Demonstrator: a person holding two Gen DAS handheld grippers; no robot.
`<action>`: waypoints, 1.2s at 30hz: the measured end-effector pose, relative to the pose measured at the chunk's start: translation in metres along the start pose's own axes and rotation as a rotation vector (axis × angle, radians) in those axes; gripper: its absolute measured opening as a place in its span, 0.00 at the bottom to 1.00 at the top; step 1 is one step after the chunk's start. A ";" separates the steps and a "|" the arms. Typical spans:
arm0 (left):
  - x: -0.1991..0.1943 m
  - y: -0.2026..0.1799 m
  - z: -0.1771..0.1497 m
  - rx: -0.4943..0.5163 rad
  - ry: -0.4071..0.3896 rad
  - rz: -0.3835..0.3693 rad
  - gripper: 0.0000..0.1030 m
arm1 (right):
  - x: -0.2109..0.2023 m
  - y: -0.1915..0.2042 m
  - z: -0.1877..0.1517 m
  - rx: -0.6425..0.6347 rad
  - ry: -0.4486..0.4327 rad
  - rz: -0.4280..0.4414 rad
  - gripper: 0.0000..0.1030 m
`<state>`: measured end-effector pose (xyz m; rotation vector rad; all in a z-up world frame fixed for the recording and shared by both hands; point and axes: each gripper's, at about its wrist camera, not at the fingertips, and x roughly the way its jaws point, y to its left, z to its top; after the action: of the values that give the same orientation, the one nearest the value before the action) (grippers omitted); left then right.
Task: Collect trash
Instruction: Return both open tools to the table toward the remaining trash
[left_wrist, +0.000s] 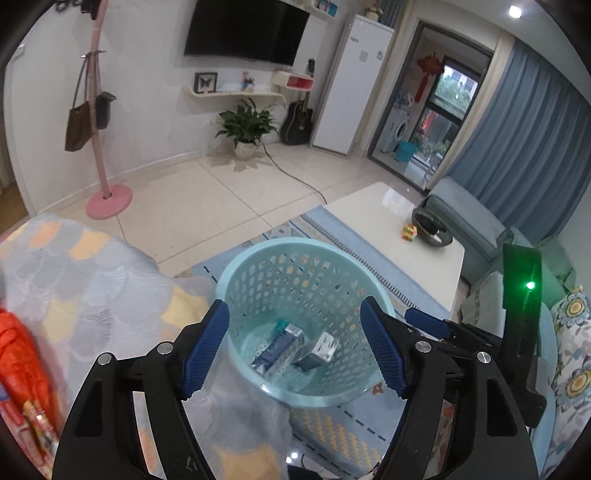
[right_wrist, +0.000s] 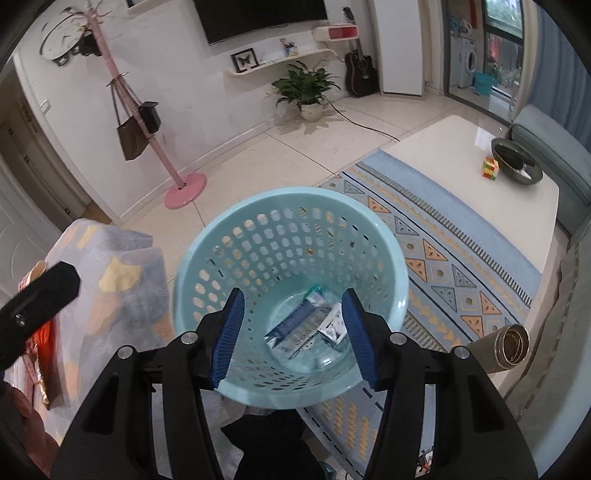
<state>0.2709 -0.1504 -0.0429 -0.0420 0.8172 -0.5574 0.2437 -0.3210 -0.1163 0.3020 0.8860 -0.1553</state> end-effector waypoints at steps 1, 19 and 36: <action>-0.008 0.002 -0.001 -0.007 -0.014 -0.001 0.70 | -0.004 0.005 0.000 -0.010 -0.006 0.008 0.50; -0.167 0.098 -0.043 -0.119 -0.210 0.202 0.70 | -0.084 0.152 -0.015 -0.266 -0.153 0.255 0.50; -0.283 0.310 -0.131 -0.327 -0.156 0.522 0.70 | -0.085 0.321 -0.057 -0.550 -0.130 0.438 0.50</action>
<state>0.1643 0.2758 -0.0172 -0.1643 0.7232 0.0743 0.2311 0.0020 -0.0214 -0.0344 0.6829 0.4656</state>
